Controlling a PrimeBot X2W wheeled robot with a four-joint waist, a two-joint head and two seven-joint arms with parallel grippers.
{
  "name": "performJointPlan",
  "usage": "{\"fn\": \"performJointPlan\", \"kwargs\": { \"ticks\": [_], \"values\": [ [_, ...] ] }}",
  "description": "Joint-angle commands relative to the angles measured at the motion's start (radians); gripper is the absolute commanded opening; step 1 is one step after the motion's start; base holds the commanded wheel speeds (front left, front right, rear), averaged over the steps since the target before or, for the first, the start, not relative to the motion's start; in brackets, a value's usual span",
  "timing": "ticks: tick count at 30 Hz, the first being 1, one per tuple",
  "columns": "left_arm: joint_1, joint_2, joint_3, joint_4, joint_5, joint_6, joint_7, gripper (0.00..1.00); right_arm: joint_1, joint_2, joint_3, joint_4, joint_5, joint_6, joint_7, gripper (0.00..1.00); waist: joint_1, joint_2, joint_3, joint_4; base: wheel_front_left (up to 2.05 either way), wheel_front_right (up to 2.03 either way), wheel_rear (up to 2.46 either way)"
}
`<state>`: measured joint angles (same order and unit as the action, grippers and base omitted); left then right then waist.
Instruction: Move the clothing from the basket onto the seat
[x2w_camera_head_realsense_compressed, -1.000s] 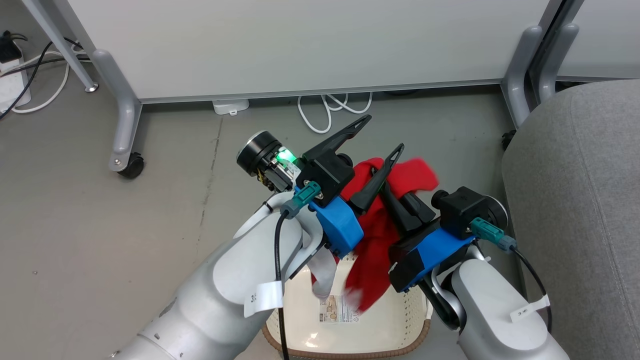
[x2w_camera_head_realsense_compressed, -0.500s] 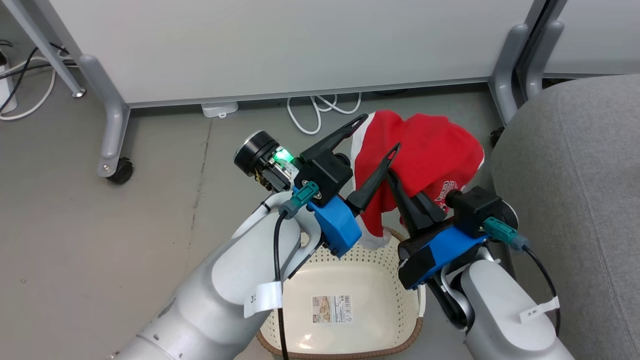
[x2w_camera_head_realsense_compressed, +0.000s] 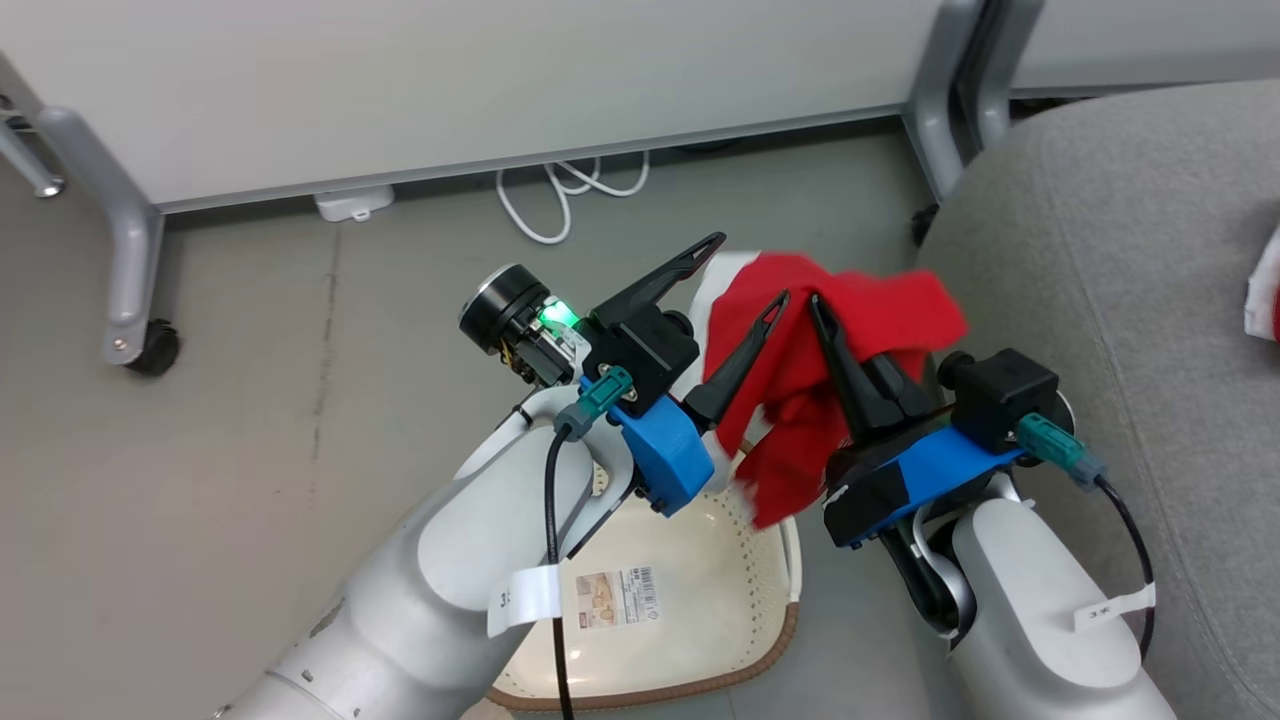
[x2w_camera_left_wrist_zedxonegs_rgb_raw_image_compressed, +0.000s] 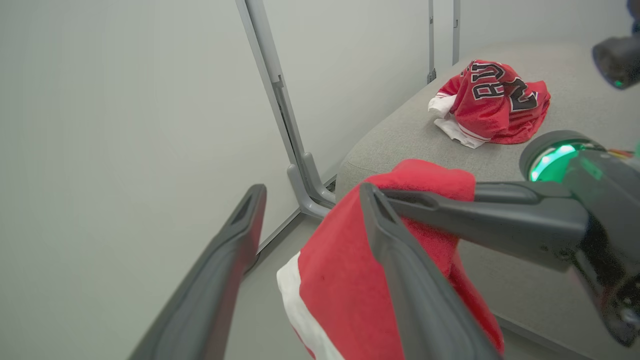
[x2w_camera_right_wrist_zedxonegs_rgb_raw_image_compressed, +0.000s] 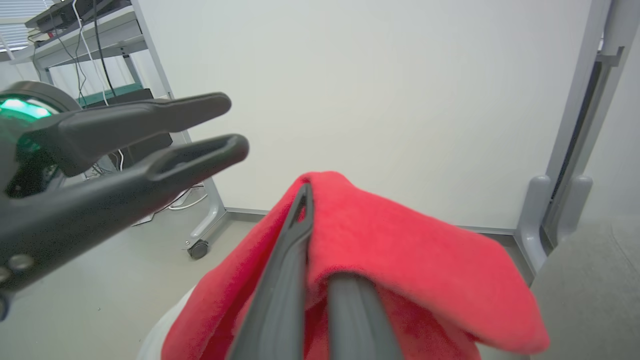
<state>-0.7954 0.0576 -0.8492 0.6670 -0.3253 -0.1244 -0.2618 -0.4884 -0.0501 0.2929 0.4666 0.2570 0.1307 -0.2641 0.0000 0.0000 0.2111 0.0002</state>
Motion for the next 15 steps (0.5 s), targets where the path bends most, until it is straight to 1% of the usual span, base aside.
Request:
{"fn": "performJointPlan", "kwargs": {
  "ticks": [1, 8, 15],
  "values": [
    [-0.009, 0.005, 0.003, 0.0, 0.005, -0.006, -0.005, 1.0, -0.011, -0.001, -0.006, -0.01, 0.003, 0.0, 0.0, 0.0, 0.0, 0.0, 0.02, -0.03, 0.0, 0.0, 0.0],
    [-0.03, 0.016, -0.011, -0.003, 0.014, -0.007, -0.005, 1.0, -0.028, 0.0, -0.054, -0.047, -0.009, 0.0, 0.0, 0.0, 0.0, 0.0, 0.062, -0.107, 0.0, 0.0, 0.0],
    [-0.048, 0.022, -0.018, -0.016, 0.019, -0.008, -0.005, 1.0, -0.043, 0.0, -0.125, -0.089, -0.031, 0.0, 0.0, 0.0, 0.0, 0.0, 0.103, -0.173, 0.0, 0.0, 0.0]
  ]
}}
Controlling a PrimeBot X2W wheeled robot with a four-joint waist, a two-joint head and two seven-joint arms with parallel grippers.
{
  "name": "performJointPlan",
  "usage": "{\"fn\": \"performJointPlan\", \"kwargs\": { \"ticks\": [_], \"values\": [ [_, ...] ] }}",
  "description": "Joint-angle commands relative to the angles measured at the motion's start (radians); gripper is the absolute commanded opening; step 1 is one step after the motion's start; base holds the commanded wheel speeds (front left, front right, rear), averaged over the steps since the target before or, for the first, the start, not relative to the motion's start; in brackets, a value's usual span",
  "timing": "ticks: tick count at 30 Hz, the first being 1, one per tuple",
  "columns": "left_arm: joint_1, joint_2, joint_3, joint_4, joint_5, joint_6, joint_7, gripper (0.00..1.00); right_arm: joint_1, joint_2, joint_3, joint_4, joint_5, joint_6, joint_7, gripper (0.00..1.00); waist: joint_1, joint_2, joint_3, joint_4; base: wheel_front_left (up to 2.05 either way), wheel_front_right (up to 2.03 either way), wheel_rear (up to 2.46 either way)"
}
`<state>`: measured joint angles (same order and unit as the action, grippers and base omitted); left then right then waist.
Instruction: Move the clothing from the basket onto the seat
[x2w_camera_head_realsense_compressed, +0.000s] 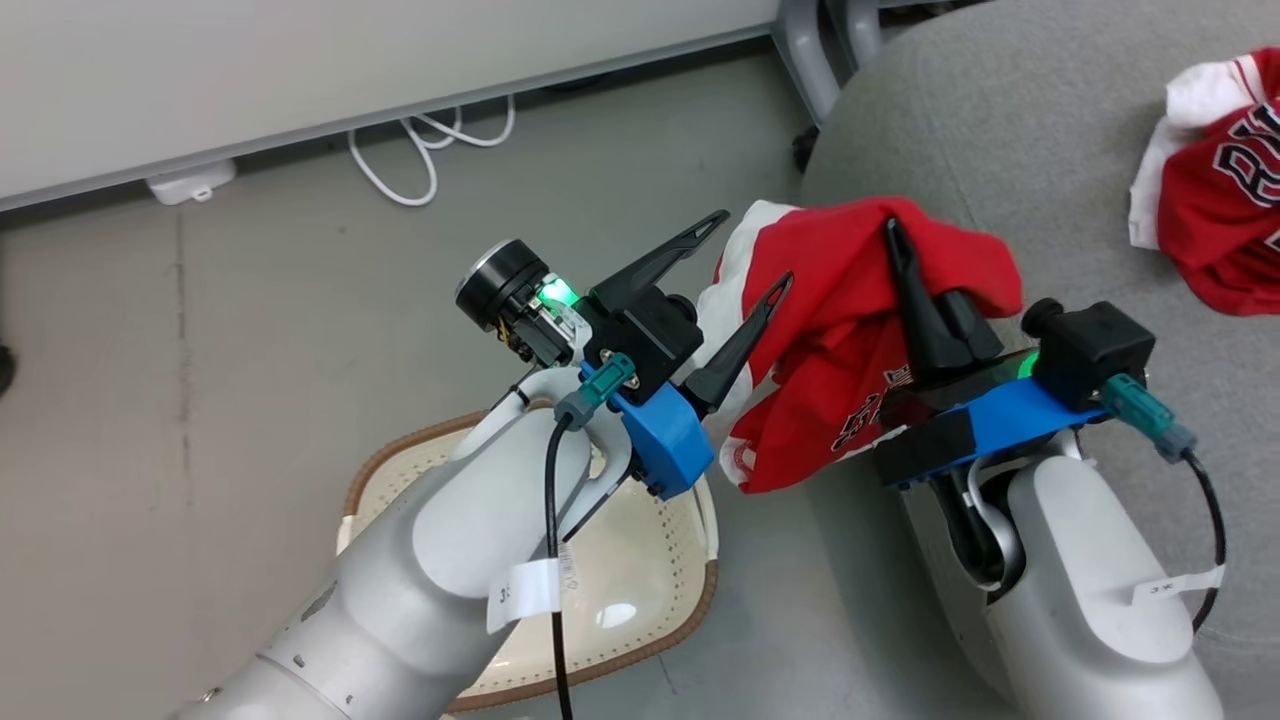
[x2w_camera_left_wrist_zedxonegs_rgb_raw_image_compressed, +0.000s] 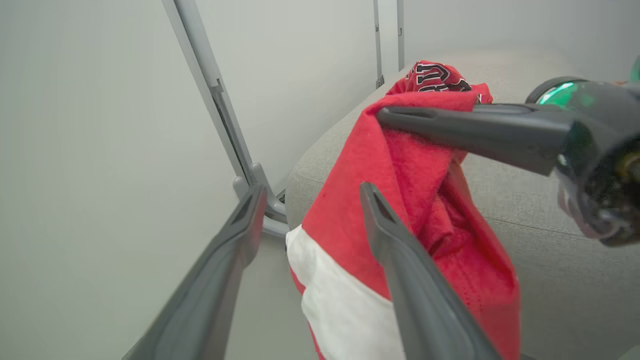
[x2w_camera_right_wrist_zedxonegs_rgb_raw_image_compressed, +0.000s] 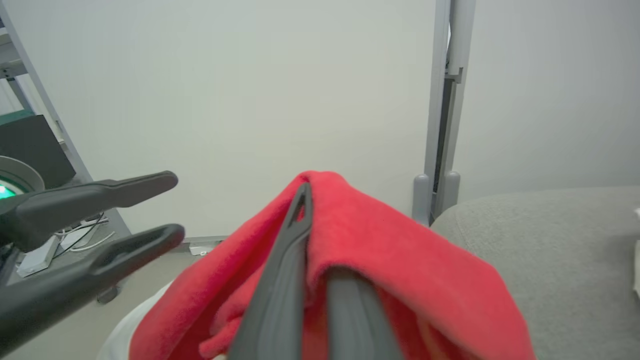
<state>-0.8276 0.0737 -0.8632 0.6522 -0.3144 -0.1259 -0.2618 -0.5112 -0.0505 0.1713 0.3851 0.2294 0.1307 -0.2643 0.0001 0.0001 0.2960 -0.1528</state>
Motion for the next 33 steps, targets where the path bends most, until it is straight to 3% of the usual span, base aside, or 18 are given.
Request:
{"fn": "performJointPlan", "kwargs": {
  "ticks": [1, 16, 33],
  "values": [
    [-0.017, 0.006, -0.007, -0.003, 0.009, -0.007, -0.005, 1.0, -0.021, 0.0, -0.013, -0.013, -0.007, 0.0, 0.0, 0.0, -0.0001, -0.0001, 0.023, -0.029, 0.0, 0.0, 0.0],
    [-0.042, 0.028, -0.074, -0.011, 0.005, -0.004, -0.005, 1.0, 0.012, 0.0, -0.115, -0.096, -0.015, 0.0, 0.0, 0.0, -0.0001, -0.0001, 0.107, -0.158, 0.0, 0.0, 0.0],
    [-0.068, 0.046, -0.141, -0.004, -0.014, -0.005, -0.005, 1.0, 0.072, 0.0, -0.223, -0.157, -0.019, 0.0, 0.0, 0.0, -0.0001, -0.0001, 0.164, -0.226, 0.0, 0.0, 0.0]
  ]
}}
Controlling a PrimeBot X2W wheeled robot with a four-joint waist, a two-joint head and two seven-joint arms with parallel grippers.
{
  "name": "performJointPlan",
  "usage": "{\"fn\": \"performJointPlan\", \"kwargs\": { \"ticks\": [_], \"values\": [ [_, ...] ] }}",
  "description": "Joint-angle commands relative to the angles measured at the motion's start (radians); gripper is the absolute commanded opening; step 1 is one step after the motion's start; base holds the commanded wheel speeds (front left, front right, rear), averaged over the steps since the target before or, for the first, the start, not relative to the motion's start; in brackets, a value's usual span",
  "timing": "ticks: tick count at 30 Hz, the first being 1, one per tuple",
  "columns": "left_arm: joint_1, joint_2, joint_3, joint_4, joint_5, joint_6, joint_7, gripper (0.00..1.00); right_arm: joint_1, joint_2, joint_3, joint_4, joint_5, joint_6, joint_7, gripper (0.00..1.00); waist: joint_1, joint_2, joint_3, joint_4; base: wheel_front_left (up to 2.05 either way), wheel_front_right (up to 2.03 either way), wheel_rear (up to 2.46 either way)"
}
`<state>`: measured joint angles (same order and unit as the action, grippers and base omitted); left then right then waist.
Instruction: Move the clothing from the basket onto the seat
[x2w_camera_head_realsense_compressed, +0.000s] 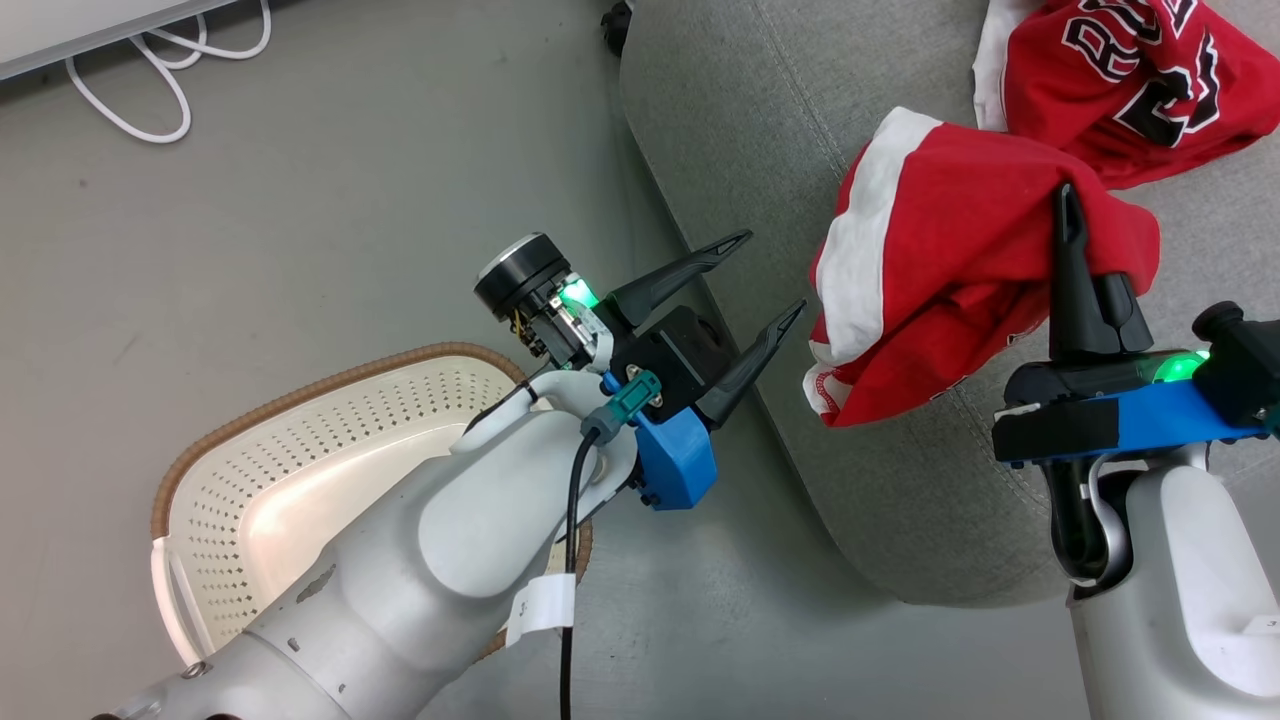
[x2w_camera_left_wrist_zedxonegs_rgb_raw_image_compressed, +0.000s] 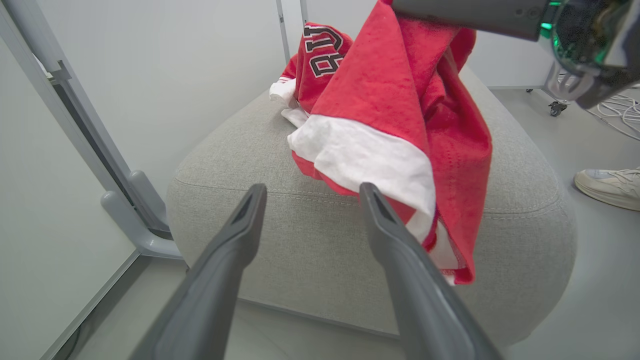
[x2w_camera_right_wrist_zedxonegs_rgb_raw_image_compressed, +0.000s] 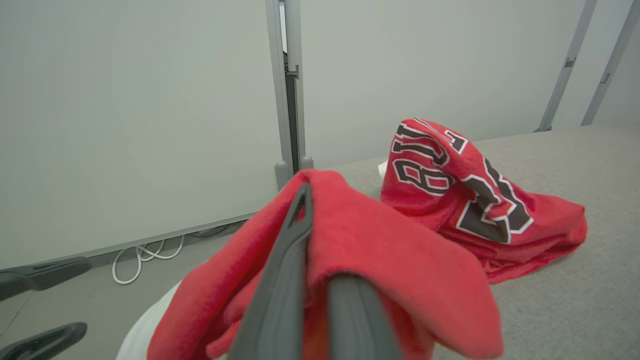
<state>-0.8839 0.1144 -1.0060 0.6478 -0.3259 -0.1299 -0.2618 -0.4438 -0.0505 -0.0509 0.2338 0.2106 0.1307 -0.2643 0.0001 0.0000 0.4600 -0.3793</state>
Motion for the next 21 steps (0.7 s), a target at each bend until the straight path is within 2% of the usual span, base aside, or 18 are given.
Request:
{"fn": "performJointPlan", "kwargs": {
  "ticks": [1, 13, 21],
  "values": [
    [-0.012, 0.006, 0.0, 0.0, -0.004, -0.001, -0.005, 1.0, 0.007, 0.0, -0.003, -0.008, -0.002, 0.0, 0.0, 0.0, -0.0001, 0.0, 0.001, -0.001, 0.0, 0.0, 0.0],
    [-0.007, 0.015, 0.007, -0.024, -0.005, 0.005, -0.005, 1.0, 0.01, 0.0, 0.005, -0.032, -0.027, 0.0, 0.0, 0.0, -0.0001, 0.0, -0.001, 0.005, 0.0, 0.0, 0.0],
    [-0.036, 0.034, 0.017, -0.044, 0.008, 0.016, -0.005, 1.0, -0.11, 0.0, 0.011, -0.083, -0.084, 0.0, 0.0, 0.0, -0.0001, 0.0, 0.047, 0.025, 0.0, 0.0, 0.0]
  ]
}}
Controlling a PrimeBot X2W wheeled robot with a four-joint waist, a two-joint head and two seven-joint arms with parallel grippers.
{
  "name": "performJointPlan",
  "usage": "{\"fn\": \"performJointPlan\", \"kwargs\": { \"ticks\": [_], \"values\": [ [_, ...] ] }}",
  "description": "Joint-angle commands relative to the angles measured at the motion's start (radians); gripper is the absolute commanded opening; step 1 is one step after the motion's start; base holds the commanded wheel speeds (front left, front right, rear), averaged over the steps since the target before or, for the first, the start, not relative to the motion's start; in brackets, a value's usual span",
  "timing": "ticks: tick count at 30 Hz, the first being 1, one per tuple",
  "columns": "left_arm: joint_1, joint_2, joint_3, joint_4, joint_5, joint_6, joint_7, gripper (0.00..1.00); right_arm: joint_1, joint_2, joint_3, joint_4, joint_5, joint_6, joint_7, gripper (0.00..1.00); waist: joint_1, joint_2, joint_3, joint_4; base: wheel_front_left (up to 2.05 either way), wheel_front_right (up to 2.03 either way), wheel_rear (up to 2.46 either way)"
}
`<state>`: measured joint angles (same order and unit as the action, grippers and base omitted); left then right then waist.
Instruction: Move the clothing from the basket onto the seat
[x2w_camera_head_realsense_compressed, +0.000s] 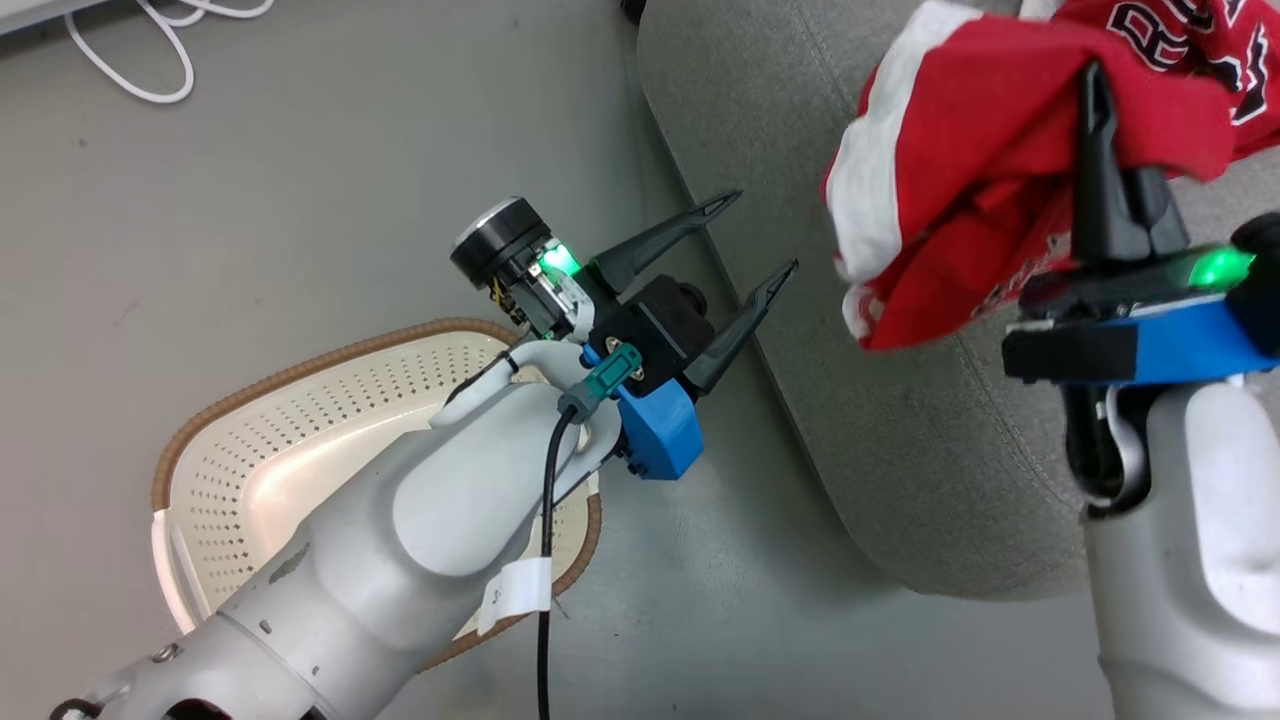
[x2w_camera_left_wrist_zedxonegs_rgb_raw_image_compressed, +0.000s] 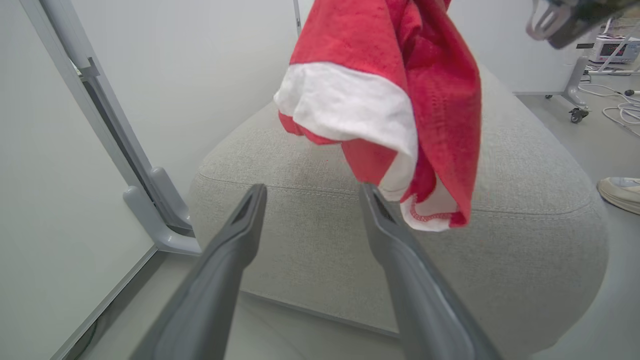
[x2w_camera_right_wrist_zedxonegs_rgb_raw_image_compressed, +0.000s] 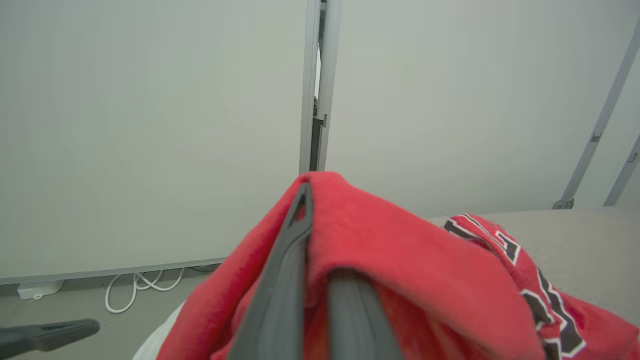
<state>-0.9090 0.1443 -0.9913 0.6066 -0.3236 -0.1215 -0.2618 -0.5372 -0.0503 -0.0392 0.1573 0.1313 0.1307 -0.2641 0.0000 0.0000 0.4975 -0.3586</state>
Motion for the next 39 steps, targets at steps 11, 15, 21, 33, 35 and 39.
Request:
{"fn": "performJointPlan", "kwargs": {
  "ticks": [11, 15, 21, 33, 35, 39],
  "values": [
    [-0.117, 0.044, 0.012, -0.061, 0.036, 0.017, 0.009, 1.0, -0.392, -0.101, -0.19, -0.135, -0.054, 0.0, 0.0, 0.0, 0.0, 0.0, 0.195, 0.063, 0.0, 0.0, 0.0],
    [-0.145, 0.067, 0.015, -0.09, 0.047, 0.026, 0.02, 1.0, -0.503, -0.172, -0.3, -0.165, -0.055, 0.0, 0.0, 0.0, 0.0, 0.0, 0.257, 0.066, 0.0, 0.0, 0.0],
    [-0.17, 0.089, 0.009, -0.141, 0.058, 0.031, 0.044, 1.0, -0.569, -0.306, -0.461, -0.136, -0.027, 0.0, 0.0, 0.0, 0.0, 0.0, 0.332, 0.06, 0.0, 0.0, 0.0],
    [-0.195, 0.113, -0.005, -0.202, 0.064, 0.038, 0.065, 1.0, -0.442, -0.35, -0.608, 0.09, -0.03, 0.0, 0.0, 0.0, 0.0, 0.0, 0.403, 0.061, 0.0, 0.0, 0.0],
    [-0.198, 0.114, -0.007, -0.208, 0.064, 0.038, 0.068, 1.0, -0.423, -0.326, -0.616, 0.118, -0.033, 0.0, 0.0, 0.0, 0.0, 0.0, 0.407, 0.062, 0.0, 0.0, 0.0],
    [-0.205, 0.115, -0.011, -0.22, 0.064, 0.04, 0.074, 1.0, -0.376, -0.261, -0.617, 0.163, -0.042, 0.0, 0.0, 0.0, 0.0, 0.0, 0.413, 0.064, 0.0, 0.0, 0.0]
  ]
}}
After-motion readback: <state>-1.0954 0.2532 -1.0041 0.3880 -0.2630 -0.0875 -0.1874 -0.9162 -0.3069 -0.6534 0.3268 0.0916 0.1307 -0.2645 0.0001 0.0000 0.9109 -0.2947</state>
